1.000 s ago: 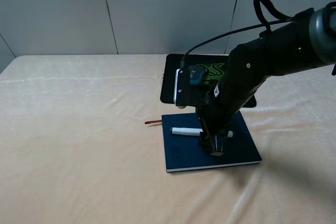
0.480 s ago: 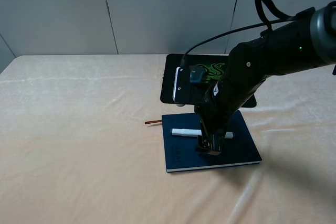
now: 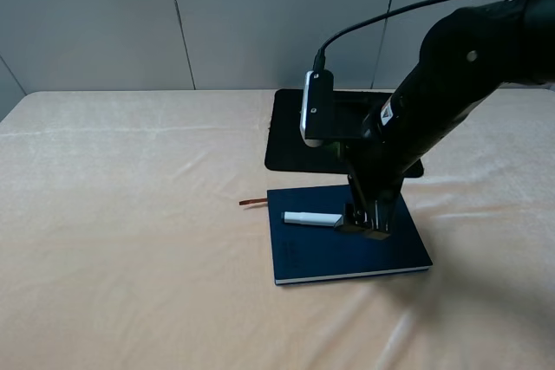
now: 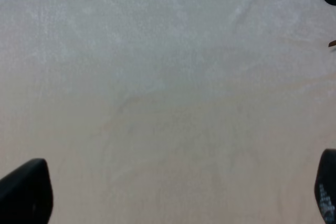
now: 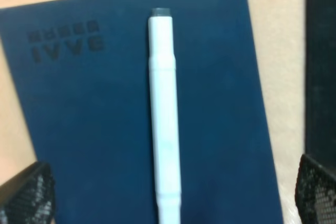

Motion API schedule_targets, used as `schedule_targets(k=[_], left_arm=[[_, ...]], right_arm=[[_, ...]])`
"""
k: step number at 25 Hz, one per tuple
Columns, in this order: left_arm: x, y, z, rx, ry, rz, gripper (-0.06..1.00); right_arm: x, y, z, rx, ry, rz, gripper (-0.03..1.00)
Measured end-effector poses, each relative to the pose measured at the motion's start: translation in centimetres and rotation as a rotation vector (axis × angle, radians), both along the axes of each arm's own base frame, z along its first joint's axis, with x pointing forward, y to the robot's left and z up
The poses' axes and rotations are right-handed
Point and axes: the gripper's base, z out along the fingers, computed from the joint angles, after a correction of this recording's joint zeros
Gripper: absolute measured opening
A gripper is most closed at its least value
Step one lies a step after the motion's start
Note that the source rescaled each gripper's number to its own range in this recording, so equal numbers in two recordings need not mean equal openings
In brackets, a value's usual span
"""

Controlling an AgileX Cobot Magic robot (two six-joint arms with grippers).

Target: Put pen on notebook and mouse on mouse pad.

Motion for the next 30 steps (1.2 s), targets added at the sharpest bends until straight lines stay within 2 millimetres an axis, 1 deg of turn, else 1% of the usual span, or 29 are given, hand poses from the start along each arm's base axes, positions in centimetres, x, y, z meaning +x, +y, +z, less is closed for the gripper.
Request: schedule_targets(k=[4, 7, 11, 18, 20, 25, 27, 30], left_arm=[[0.0, 0.0, 0.0, 0.000, 0.000, 0.000, 1.00], [0.0, 0.0, 0.0, 0.000, 0.000, 0.000, 1.00], [0.0, 0.0, 0.0, 0.000, 0.000, 0.000, 1.00], [0.0, 0.0, 0.0, 0.000, 0.000, 0.000, 1.00], [0.0, 0.0, 0.0, 0.000, 0.000, 0.000, 1.00], [0.0, 0.0, 0.0, 0.000, 0.000, 0.000, 1.00], [0.0, 0.0, 0.0, 0.000, 0.000, 0.000, 1.00], [0.0, 0.0, 0.0, 0.000, 0.000, 0.000, 1.00]], right_arm=[[-1.0, -1.2, 2.5, 0.017, -0.019, -0.029, 1.00], [-1.4, -2.9, 4.4, 0.041, -0.023, -0.113, 1.00], [-2.8, -5.2, 7.0, 0.075, -0.013, -0.232, 1.00], [-6.6, -8.7, 10.9, 0.158, -0.004, -0.437, 1.00], [-8.0, -9.5, 11.9, 0.183, -0.002, -0.481, 1.00], [-11.4, -11.3, 13.5, 0.238, 0.026, -0.598, 1.00], [-12.7, -12.0, 14.1, 0.287, 0.007, -0.631, 1.00], [-14.7, -13.1, 14.5, 0.367, -0.021, -0.684, 1.00]])
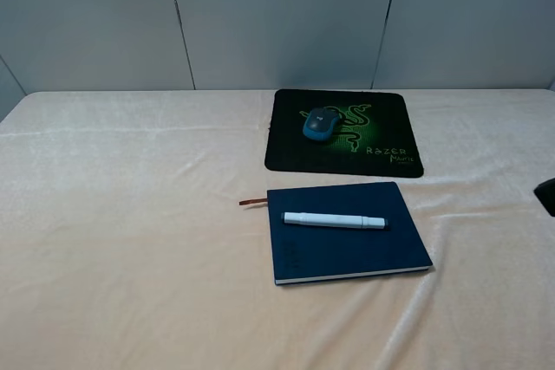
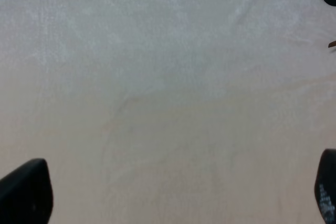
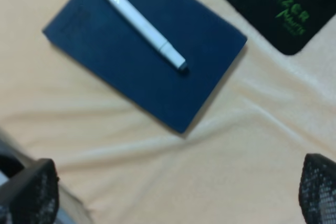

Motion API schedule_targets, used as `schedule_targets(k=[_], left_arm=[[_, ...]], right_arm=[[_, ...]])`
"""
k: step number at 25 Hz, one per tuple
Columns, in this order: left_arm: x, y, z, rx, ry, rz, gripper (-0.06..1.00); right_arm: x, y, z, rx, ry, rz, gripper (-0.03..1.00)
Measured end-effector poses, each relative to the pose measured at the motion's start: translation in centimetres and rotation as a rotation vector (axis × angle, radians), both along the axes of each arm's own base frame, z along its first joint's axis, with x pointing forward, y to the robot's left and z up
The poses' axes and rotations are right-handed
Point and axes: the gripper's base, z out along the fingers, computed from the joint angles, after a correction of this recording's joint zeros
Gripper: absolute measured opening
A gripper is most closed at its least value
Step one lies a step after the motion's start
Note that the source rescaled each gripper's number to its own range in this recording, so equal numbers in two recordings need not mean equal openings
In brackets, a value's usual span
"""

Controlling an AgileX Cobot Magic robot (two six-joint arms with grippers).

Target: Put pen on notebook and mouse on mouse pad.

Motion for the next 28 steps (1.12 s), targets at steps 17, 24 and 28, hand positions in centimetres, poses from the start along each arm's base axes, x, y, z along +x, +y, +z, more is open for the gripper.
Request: schedule_targets(k=[17, 24, 28], left_arm=[[0.0, 0.0, 0.0, 0.000, 0.001, 0.000, 1.00], [0.0, 0.0, 0.0, 0.000, 0.001, 0.000, 1.00], [0.0, 0.0, 0.0, 0.000, 0.001, 0.000, 1.00]], right_arm=[[-6.9, -4.0, -4.0, 0.324, -0.127, -0.353, 1.00], [-8.1, -4.7, -5.2, 0.365, -0.287, -0.624, 1.00], [-8.9, -4.9, -6.5, 0.351, -0.385, -0.737, 1.00]])
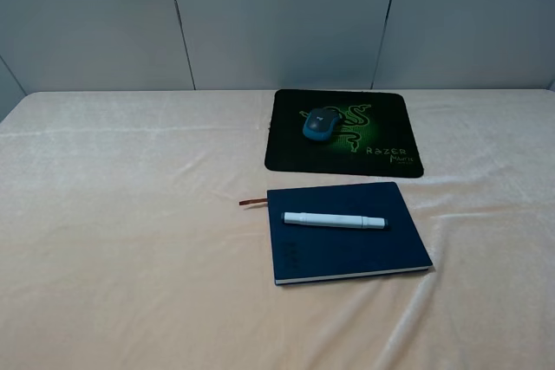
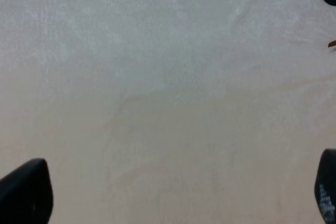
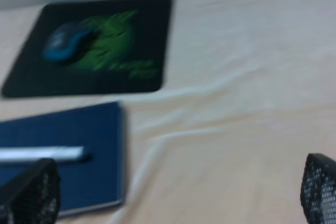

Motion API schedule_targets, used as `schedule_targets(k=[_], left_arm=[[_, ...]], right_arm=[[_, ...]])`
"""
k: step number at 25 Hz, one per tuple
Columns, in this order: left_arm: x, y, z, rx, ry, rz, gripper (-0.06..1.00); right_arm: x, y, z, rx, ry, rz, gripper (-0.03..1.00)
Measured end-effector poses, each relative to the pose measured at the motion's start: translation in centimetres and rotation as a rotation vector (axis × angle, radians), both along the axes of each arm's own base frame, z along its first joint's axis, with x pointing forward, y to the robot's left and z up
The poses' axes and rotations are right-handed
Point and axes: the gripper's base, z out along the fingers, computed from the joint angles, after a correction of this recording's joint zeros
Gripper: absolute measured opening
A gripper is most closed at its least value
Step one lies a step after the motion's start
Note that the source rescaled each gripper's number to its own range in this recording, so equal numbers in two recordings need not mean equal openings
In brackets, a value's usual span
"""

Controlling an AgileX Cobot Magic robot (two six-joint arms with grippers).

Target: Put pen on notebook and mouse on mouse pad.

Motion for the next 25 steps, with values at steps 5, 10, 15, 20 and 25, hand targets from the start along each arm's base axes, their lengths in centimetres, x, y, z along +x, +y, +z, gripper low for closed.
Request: schedule_targets(k=[5, 10, 15, 20, 25], left_arm=[[0.00, 0.00, 0.00, 0.000, 0.000, 0.000, 1.00], [0.00, 0.00, 0.00, 0.000, 0.000, 0.000, 1.00], [0.00, 0.00, 0.00, 0.000, 0.000, 0.000, 1.00], [0.00, 0.00, 0.00, 0.000, 0.000, 0.000, 1.00], [0.00, 0.00, 0.00, 0.000, 0.000, 0.000, 1.00]], right_arm=[[0.04, -0.18, -0.66, -0.022, -0.020, -0.071, 1.00], [0.05, -0.23, -0.62, -0.027, -0.029, -0.075, 1.00], [0.07, -0.23, -0.59, -0.027, -0.033, -0.075, 1.00], [0.07, -0.23, -0.59, -0.027, -0.033, -0.075, 1.00], [0.07, -0.23, -0.59, -0.027, -0.033, -0.075, 1.00]])
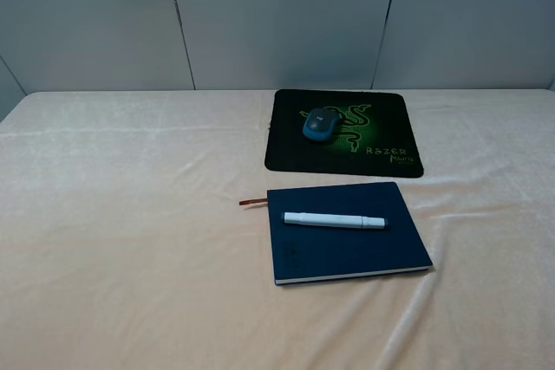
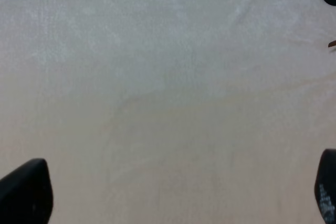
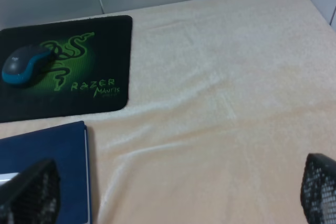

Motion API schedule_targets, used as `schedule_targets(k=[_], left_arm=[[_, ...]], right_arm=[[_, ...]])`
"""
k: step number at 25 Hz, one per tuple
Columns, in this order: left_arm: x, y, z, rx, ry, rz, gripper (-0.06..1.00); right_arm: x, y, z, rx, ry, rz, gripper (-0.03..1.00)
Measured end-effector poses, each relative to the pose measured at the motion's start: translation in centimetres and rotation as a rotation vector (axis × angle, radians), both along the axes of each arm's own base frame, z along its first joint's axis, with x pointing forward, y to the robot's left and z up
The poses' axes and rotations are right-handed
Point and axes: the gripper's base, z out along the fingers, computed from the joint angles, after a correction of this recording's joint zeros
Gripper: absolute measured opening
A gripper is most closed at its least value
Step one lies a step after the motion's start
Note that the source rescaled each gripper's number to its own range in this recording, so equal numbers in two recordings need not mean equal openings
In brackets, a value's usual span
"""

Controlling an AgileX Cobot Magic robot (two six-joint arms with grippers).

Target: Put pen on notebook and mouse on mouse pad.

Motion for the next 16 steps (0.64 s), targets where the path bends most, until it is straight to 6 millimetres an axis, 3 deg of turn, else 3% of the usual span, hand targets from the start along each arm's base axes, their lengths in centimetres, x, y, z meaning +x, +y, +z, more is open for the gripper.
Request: schedule_targets(k=[16], left_arm=[[0.01, 0.00, 0.01, 0.000, -0.001, 0.000, 1.00]], right_arm=[[0.00, 0.00, 0.00, 0.000, 0.000, 0.000, 1.00]])
